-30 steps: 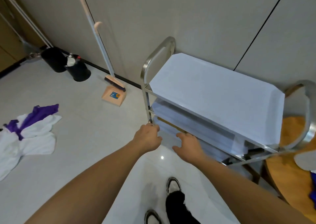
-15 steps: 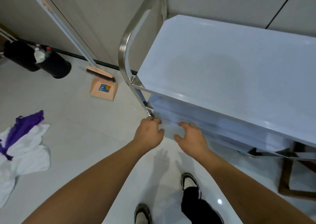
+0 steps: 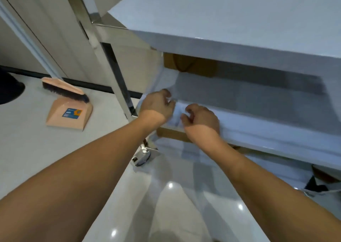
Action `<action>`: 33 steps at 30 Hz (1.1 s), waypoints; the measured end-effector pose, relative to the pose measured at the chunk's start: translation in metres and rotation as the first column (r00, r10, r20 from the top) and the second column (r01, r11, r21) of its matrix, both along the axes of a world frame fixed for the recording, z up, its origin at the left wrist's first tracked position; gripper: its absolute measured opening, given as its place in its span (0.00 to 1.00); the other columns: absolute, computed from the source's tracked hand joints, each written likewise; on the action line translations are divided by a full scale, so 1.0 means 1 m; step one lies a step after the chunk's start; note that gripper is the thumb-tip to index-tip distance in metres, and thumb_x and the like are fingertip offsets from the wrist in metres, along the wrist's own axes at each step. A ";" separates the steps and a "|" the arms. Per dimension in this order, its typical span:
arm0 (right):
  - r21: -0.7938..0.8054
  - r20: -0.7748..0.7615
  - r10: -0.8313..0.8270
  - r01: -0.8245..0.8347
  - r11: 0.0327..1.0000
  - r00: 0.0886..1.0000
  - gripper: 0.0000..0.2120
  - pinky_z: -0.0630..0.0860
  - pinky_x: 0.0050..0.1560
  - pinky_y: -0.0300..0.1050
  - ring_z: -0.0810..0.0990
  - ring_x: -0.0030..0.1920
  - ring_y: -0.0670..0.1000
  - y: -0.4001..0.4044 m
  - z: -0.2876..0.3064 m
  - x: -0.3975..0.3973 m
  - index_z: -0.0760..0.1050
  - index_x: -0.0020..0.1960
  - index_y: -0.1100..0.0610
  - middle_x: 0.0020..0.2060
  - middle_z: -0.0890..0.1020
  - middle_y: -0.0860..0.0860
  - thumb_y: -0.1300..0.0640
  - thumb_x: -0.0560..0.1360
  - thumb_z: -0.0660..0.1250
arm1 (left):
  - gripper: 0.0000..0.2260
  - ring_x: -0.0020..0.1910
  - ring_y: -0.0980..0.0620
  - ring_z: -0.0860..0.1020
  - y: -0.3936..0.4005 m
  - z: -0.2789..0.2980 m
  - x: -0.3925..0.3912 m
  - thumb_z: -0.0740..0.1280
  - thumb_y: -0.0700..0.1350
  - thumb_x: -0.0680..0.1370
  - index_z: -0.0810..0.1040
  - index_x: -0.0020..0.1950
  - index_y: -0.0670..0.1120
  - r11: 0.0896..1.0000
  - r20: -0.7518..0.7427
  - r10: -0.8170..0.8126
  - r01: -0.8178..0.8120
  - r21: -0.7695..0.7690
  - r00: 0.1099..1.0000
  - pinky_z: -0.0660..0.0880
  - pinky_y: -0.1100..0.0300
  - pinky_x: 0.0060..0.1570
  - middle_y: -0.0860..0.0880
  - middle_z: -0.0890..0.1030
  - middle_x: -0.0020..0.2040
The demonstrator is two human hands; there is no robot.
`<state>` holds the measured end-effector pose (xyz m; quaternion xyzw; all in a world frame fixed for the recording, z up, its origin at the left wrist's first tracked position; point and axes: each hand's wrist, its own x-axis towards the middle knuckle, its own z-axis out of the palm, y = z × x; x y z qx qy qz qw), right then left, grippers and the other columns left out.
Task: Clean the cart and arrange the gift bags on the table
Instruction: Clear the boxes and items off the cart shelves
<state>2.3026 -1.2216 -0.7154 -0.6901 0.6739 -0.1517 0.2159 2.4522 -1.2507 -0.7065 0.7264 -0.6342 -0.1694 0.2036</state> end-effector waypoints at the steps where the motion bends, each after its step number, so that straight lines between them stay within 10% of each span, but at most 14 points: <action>1: -0.004 -0.002 -0.020 0.020 1.000 1.000 0.15 0.75 0.56 0.46 0.79 0.57 0.55 -0.006 -0.002 0.000 0.77 0.64 0.49 0.55 0.82 0.50 0.45 0.80 0.63 | 0.11 0.55 0.42 0.80 -0.007 -0.009 0.003 0.66 0.52 0.81 0.81 0.59 0.49 1.000 0.008 0.015 -0.015 -0.021 1.000 0.75 0.54 0.52 0.44 0.83 0.55; 9: -0.182 -0.094 0.060 -0.076 0.980 0.994 0.14 0.75 0.46 0.44 0.78 0.46 0.50 -0.033 -0.007 0.010 0.76 0.62 0.50 0.46 0.81 0.48 0.45 0.81 0.64 | 0.15 0.40 0.47 0.77 -0.028 -0.033 0.009 0.67 0.63 0.77 0.74 0.48 0.52 0.980 0.033 0.111 -0.104 -0.172 0.993 0.74 0.55 0.39 0.50 0.78 0.41; 16: -0.290 -0.278 0.097 -0.180 0.940 0.956 0.29 0.71 0.64 0.53 0.70 0.69 0.60 -0.107 0.014 0.036 0.57 0.79 0.52 0.73 0.68 0.56 0.48 0.82 0.62 | 0.11 0.42 0.45 0.79 -0.020 -0.033 0.009 0.66 0.57 0.78 0.79 0.49 0.50 0.960 -0.031 0.134 -0.137 -0.243 0.991 0.78 0.54 0.42 0.49 0.81 0.43; 25: -0.203 -0.281 -0.067 0.009 0.979 0.957 0.13 0.72 0.57 0.52 0.76 0.61 0.61 -0.107 -0.001 0.019 0.73 0.63 0.56 0.60 0.77 0.59 0.51 0.82 0.61 | 0.13 0.40 0.47 0.79 -0.021 -0.037 0.011 0.63 0.59 0.79 0.79 0.44 0.51 0.931 -0.208 0.101 -0.166 -0.326 0.973 0.80 0.53 0.43 0.50 0.81 0.39; 31: -0.339 -0.226 0.008 -0.086 0.937 0.974 0.08 0.74 0.44 0.47 0.80 0.47 0.56 -0.042 0.007 0.007 0.75 0.48 0.54 0.43 0.78 0.53 0.51 0.81 0.62 | 0.26 0.54 0.46 0.80 -0.013 -0.034 0.007 0.58 0.68 0.80 0.73 0.70 0.53 0.940 -0.353 0.090 -0.197 -0.279 0.931 0.78 0.51 0.52 0.49 0.82 0.57; 33: -0.345 -0.229 -0.014 -0.068 0.936 0.973 0.10 0.68 0.39 0.46 0.79 0.44 0.55 -0.022 0.015 0.006 0.69 0.43 0.51 0.38 0.75 0.49 0.49 0.81 0.62 | 0.32 0.57 0.46 0.81 -0.010 -0.026 0.007 0.63 0.67 0.78 0.64 0.78 0.54 0.952 -0.612 0.066 -0.234 -0.199 0.788 0.80 0.48 0.56 0.48 0.80 0.63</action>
